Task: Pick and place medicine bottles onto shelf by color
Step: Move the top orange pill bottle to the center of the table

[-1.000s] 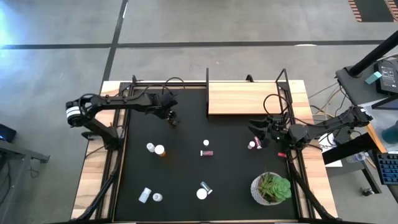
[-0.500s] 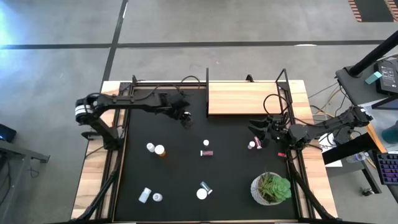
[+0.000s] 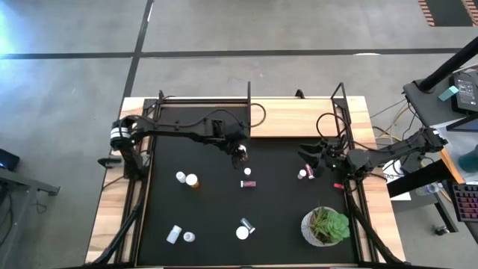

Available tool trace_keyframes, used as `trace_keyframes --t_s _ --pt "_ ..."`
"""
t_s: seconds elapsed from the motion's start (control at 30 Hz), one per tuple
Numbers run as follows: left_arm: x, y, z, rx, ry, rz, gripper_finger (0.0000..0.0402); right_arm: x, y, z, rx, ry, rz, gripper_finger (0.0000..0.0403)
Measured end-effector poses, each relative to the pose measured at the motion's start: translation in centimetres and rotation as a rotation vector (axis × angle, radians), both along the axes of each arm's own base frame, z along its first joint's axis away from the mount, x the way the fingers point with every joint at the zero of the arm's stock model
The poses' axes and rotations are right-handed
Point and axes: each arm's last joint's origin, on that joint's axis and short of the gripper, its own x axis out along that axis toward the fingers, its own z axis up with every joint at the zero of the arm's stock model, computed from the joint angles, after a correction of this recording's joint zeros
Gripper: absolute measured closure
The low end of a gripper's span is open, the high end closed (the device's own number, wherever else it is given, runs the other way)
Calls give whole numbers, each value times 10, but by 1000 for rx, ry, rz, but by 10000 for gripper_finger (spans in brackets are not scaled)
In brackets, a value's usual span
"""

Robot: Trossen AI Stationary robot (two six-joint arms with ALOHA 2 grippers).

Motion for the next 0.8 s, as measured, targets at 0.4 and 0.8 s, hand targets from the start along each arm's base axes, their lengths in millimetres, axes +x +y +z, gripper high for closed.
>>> trace_keyframes --t_s 0.4,0.8 --pt "52 -18 6 134 71 -253 205 0 0 0 0 1 0 188" --pt "86 -15 -12 249 124 -460 205 0 0 0 0 1 0 188"
